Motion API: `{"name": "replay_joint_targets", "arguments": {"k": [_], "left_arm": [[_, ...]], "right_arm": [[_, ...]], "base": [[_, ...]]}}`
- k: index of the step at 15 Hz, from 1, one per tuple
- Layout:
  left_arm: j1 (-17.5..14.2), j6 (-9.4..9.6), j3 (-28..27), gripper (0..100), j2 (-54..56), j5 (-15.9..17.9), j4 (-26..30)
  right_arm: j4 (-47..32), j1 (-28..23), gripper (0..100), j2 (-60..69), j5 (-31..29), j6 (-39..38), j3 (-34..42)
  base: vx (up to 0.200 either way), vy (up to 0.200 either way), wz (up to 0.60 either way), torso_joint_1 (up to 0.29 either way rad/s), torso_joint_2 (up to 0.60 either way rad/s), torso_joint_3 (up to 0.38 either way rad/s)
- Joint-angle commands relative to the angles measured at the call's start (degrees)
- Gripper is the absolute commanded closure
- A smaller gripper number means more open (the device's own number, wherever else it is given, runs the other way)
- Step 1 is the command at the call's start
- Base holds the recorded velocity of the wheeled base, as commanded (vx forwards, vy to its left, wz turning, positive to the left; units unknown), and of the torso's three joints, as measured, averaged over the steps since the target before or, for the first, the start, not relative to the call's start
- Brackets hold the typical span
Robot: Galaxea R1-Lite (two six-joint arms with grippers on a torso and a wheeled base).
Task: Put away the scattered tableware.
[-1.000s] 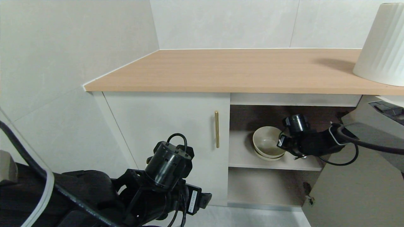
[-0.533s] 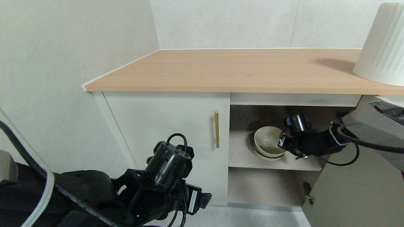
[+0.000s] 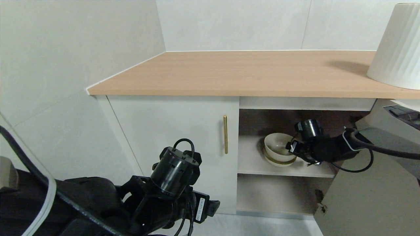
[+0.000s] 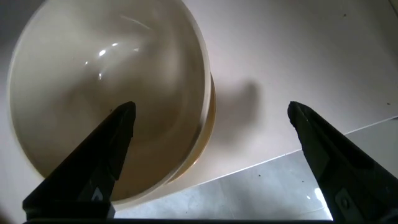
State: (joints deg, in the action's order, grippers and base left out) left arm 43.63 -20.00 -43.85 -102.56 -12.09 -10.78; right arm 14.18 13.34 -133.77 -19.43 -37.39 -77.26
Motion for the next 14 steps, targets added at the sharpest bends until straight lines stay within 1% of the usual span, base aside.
{"name": "replay_joint_targets", "arguments": {"k": [1,4,5,6,7,8,9,10,11,12,13,14], "left_arm": [[-0.04,-0.03,-0.10,0,0.34,-0.39,-0.03],[-0.30,-0.03,-0.18,0,2.45,-0.39,0.05],[-1.00,0.05,-0.10,0,4.30,-0.39,0.23],[-2.06,0.05,-0.10,0,5.79,-0.39,0.23],[-3.55,0.05,-0.10,0,7.90,-0.30,0.32],[-3.64,0.05,-0.01,0,7.99,-0.30,0.32],[-7.24,0.05,0.78,0,13.53,0.32,0.41],[-8.39,0.05,1.40,0,16.69,0.58,0.49],[-9.09,0.05,2.72,0,20.38,0.67,0.41],[-9.44,0.05,3.60,0,23.55,1.02,0.41],[-9.53,-0.03,5.00,0,26.27,1.19,0.32],[-10.41,0.14,6.41,0,29.43,1.72,0.32]], "right_arm": [[-0.20,0.20,0,1.14,0.10,0.04,0.18],[-0.64,1.52,0,5.89,0.71,0.30,3.44],[-1.52,2.84,0,12.13,0.97,2.14,6.07],[-4.33,3.89,0,17.66,2.29,4.34,8.01],[-7.59,4.77,0,23.55,5.02,5.31,10.03],[-7.85,4.86,0,23.99,5.37,5.40,10.20],[-16.29,6.70,0,35.42,12.40,8.30,14.16],[-20.86,7.67,0,40.16,14.69,10.49,15.39],[-24.46,8.81,0,43.94,15.65,10.67,16.71],[-26.39,9.16,0,46.40,15.83,10.58,18.03],[-26.75,9.25,0,48.43,15.74,10.32,19.43],[-26.83,9.52,0,50.80,15.74,10.49,21.63]], "base": [[0.000,0.000,0.00,0.000,0.00,0.000],[0.000,0.000,0.00,0.000,0.00,0.000],[0.000,0.000,0.00,0.000,0.00,0.000],[0.000,0.000,0.00,0.000,0.00,0.000],[0.000,0.000,0.00,0.000,0.00,0.000],[0.000,0.000,0.00,0.000,0.00,0.000],[0.000,0.000,0.00,0.000,0.00,0.000],[0.000,0.000,0.00,0.000,0.00,0.000],[0.000,0.000,0.00,0.000,0.00,0.000],[0.000,0.000,0.00,0.000,0.00,0.000],[0.000,0.000,0.00,0.000,0.00,0.000],[0.000,0.000,0.00,0.000,0.00,0.000]]}}
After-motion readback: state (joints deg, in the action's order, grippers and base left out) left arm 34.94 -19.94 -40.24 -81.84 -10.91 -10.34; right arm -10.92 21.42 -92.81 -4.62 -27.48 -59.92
